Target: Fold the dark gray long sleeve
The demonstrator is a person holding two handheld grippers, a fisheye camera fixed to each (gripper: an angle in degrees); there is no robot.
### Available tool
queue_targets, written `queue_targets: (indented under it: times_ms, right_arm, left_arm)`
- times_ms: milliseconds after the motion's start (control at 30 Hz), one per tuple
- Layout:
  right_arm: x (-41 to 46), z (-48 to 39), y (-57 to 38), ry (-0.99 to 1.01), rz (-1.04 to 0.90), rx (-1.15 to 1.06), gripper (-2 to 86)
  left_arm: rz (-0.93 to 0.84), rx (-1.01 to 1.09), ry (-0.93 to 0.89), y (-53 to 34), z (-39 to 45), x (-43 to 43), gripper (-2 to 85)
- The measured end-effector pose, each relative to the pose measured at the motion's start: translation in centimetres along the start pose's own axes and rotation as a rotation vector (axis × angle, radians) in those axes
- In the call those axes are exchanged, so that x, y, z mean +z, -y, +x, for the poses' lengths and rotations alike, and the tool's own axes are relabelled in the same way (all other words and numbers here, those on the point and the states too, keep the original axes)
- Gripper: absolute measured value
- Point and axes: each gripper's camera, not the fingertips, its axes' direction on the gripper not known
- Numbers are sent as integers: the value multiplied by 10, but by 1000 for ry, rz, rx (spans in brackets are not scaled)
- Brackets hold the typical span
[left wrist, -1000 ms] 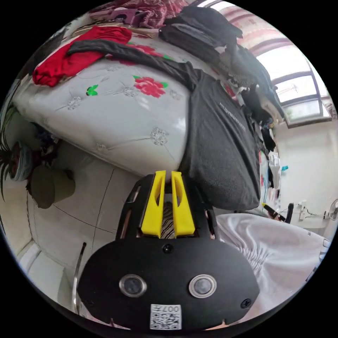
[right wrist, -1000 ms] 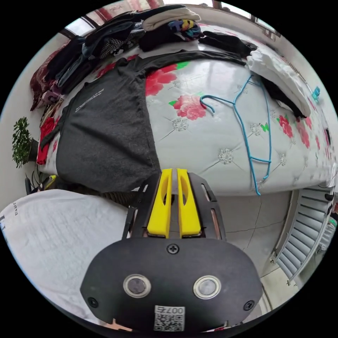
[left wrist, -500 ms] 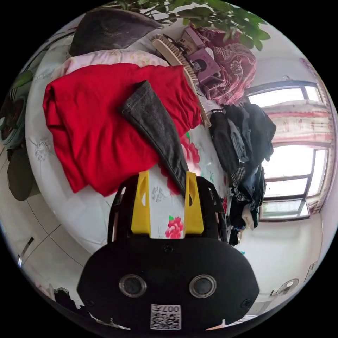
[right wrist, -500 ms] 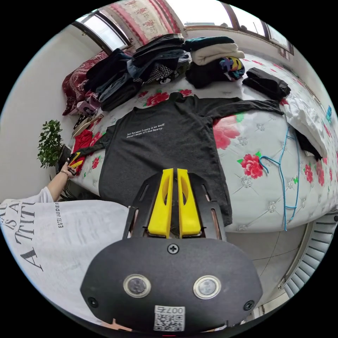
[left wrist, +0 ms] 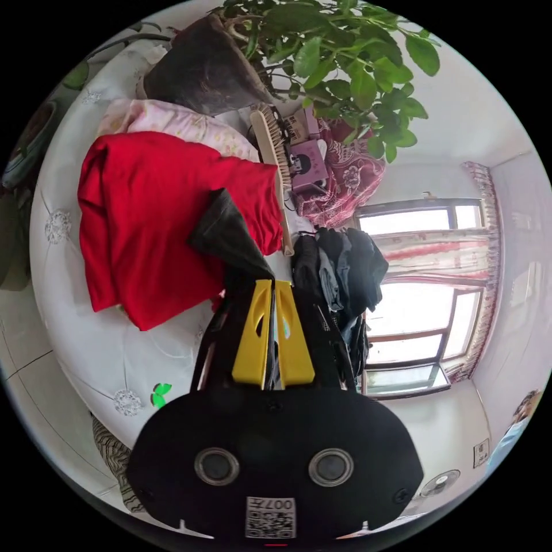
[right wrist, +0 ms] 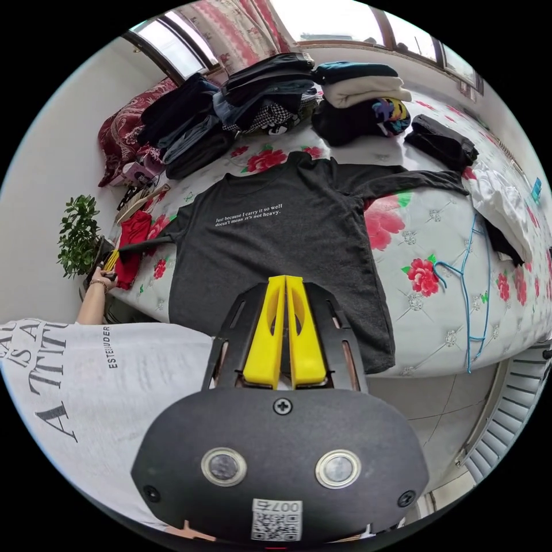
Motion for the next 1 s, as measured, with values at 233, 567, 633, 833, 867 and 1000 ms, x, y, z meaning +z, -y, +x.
queue_targets:
  times_ms: [233, 567, 633, 833, 867, 1000]
  right_arm:
    - [11, -7, 18, 63, 16, -60, -3]
    - [0, 24, 14, 68, 86, 6, -2]
    - [1, 37, 7, 80, 97, 58, -2]
    - [16, 80, -17, 118, 84, 209, 5]
    - [20, 85, -18, 116, 75, 211, 8]
    - [34, 94, -9, 90, 41, 182, 21]
  left_arm:
    - [85, -91, -8, -21, -6, -19, -9]
    - [-472, 1219, -333, -226, 300, 70, -3]
    - [-731, 1407, -439, -309, 319, 95, 8]
    - [-1254, 1580, -190, -498, 251, 156, 76]
    - [-1256, 1554, -139, -506, 238, 153, 75]
    - [-1168, 1500, 34, -495, 219, 141, 73]
